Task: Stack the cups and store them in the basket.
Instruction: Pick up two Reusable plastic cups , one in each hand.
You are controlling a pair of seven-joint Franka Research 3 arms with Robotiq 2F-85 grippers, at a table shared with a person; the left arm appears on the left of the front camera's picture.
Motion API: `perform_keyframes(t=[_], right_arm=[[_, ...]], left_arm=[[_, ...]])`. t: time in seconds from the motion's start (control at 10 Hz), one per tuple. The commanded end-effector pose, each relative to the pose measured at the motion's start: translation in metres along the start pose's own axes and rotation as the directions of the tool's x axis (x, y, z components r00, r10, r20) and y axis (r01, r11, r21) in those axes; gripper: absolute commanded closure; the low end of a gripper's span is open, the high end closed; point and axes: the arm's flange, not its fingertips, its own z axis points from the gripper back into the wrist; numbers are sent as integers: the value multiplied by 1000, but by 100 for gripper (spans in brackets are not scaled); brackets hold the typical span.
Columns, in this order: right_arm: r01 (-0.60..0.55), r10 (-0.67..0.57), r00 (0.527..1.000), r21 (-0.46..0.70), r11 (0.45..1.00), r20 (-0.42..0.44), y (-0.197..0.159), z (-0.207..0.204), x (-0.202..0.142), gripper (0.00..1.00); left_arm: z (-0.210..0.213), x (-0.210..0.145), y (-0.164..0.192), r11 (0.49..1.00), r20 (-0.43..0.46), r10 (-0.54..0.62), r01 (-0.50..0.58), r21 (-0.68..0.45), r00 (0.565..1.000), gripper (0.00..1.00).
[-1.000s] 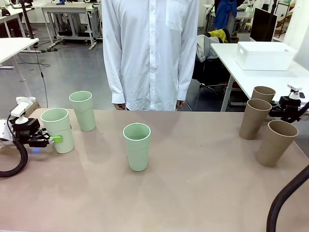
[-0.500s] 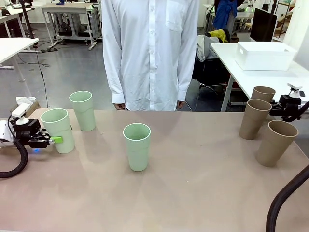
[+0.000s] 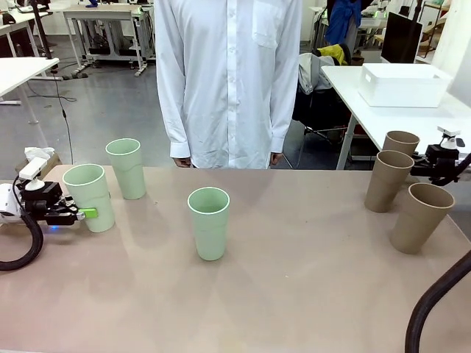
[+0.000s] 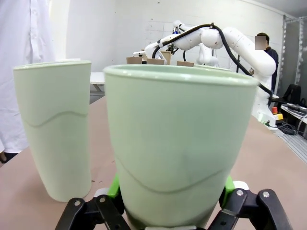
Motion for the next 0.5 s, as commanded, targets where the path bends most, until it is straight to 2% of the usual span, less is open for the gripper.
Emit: perform_keyframes(t=[0.0,0.1,0.2,0.3,0.4], right_arm=[[3,-3,1000,24,1000,-16,-5,-1,3,39],[-9,9,1000,32,999,-18,-6,-1,3,25],[-16,17,1000,35,999,-14,-6,0,4,58],[-28,29,999,45,999,-15,-6,-1,4,44],[-57,58,995,12,998,-76,-3,-3,4,78]], left_arm=[[-5,-3,-4,1000,-17,-13,13,23,1000,39],[-5,-3,-4,1000,-13,-15,16,23,1000,22],[-5,-3,-4,999,-13,-18,19,26,1000,59],[-5,-2,-5,999,-9,-20,21,25,1000,42],[-5,-1,-4,1000,32,-13,13,6,999,79]])
